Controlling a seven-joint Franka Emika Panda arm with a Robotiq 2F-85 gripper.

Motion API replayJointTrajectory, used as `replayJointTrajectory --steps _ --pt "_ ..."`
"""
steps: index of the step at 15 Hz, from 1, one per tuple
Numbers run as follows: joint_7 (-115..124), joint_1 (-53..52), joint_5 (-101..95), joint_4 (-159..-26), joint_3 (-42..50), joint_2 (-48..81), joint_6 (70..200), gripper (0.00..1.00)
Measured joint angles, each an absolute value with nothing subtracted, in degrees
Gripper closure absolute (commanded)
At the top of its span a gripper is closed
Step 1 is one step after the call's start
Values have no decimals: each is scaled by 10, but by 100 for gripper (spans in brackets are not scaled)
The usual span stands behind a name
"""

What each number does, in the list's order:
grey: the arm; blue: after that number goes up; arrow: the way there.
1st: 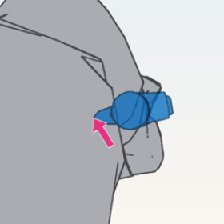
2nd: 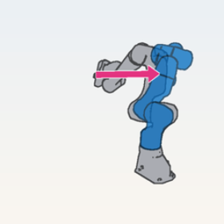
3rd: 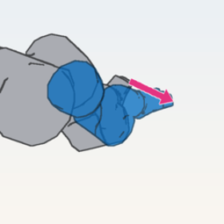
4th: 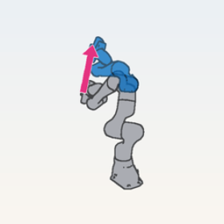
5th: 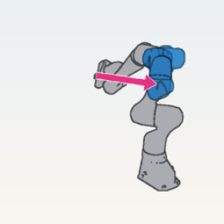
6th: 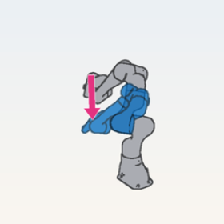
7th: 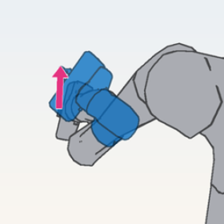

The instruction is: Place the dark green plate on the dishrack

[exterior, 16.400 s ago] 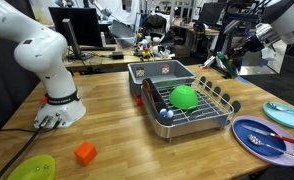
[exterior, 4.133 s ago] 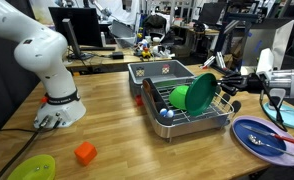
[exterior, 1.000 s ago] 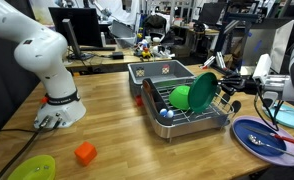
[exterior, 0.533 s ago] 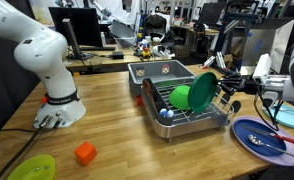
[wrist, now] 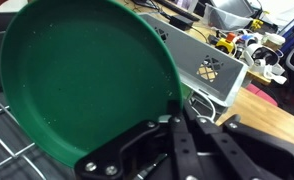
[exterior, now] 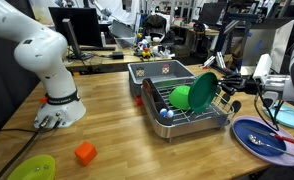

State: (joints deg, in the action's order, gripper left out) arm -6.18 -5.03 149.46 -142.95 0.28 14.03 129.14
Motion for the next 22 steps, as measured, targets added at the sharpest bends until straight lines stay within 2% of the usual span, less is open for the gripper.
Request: replayJointTrajectory --steps 10,22 --pt "-63 -33 1494 -1480 21 109 1264 99" --pt "-64 -55 1494 -1475 -20 112 1247 99"
